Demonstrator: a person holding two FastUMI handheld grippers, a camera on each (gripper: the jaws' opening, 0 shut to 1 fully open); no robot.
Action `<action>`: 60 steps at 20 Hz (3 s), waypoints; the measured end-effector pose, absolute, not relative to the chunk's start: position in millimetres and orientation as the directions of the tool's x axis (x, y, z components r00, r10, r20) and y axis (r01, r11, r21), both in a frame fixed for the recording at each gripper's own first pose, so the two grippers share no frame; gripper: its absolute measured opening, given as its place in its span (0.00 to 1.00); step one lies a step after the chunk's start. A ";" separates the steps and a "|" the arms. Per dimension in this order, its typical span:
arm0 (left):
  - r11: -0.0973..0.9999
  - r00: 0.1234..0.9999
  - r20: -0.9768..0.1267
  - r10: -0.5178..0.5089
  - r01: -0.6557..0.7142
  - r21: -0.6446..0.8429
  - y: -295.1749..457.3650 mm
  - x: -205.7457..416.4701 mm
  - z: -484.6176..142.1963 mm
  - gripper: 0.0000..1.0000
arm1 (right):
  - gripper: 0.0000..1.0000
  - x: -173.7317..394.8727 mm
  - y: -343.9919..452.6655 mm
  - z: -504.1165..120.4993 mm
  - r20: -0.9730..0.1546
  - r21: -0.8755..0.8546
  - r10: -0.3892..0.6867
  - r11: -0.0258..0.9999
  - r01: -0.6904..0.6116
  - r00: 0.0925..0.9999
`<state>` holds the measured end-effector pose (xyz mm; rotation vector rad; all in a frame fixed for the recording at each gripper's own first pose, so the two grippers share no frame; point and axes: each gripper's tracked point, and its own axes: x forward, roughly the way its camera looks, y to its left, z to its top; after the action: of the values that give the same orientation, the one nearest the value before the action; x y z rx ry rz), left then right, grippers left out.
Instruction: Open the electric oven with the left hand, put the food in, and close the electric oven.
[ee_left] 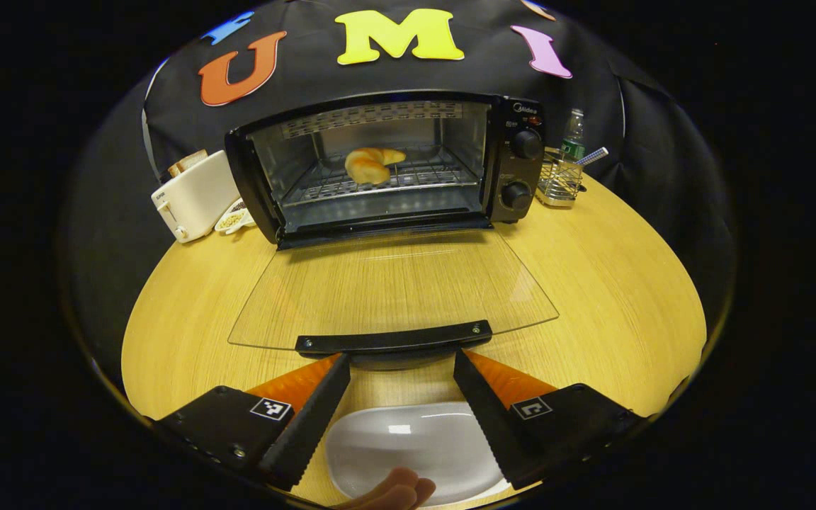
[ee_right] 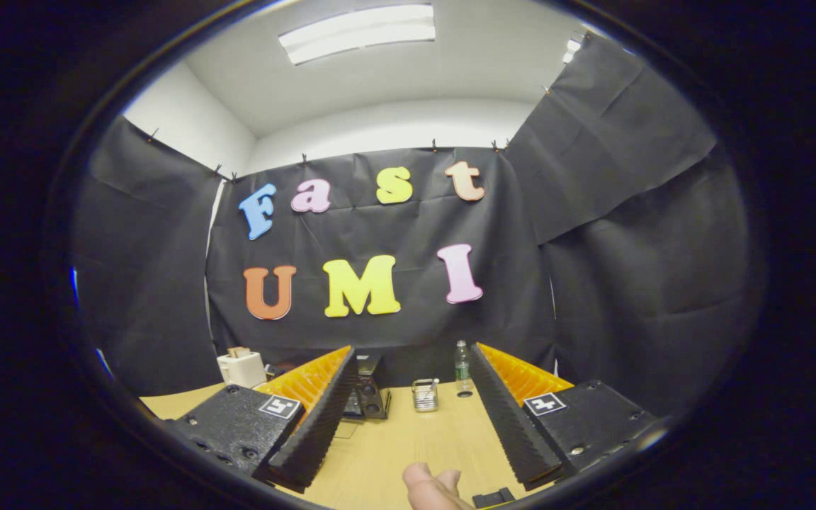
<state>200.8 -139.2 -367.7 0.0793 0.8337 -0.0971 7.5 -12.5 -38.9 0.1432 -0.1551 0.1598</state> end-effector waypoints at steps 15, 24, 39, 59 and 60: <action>0.996 0.695 -0.718 -0.044 0.084 0.020 -141.1 217.5 -316.1 0.96 | 0.95 15.4 -22.5 -52.0 0.136 0.168 0.154 0.970 -0.176 0.979; 0.992 0.793 -0.609 -0.039 0.101 0.069 -141.0 274.2 -243.5 0.97 | 0.95 26.6 -23.3 -60.9 0.111 0.169 0.162 0.969 -0.180 0.980; 0.989 0.929 -0.347 -0.131 0.147 0.020 -137.9 235.5 -140.9 0.96 | 0.98 38.9 -14.1 -77.1 0.038 0.164 0.141 0.976 -0.145 0.989; 0.997 0.999 0.018 -0.051 0.050 0.052 -62.8 0.6 -53.7 0.96 | 1.00 -2.6 14.1 -25.3 0.079 0.031 0.075 0.997 -0.078 0.994; 0.998 0.999 0.015 -0.048 0.048 0.050 -61.7 -6.6 -58.0 0.96 | 1.00 -2.4 16.1 -25.7 0.072 0.036 0.075 0.996 -0.078 0.995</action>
<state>-6.6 -61.7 -58.0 0.0496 -0.0161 -0.0481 -2.4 16.1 -25.7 0.0389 -0.0709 0.0768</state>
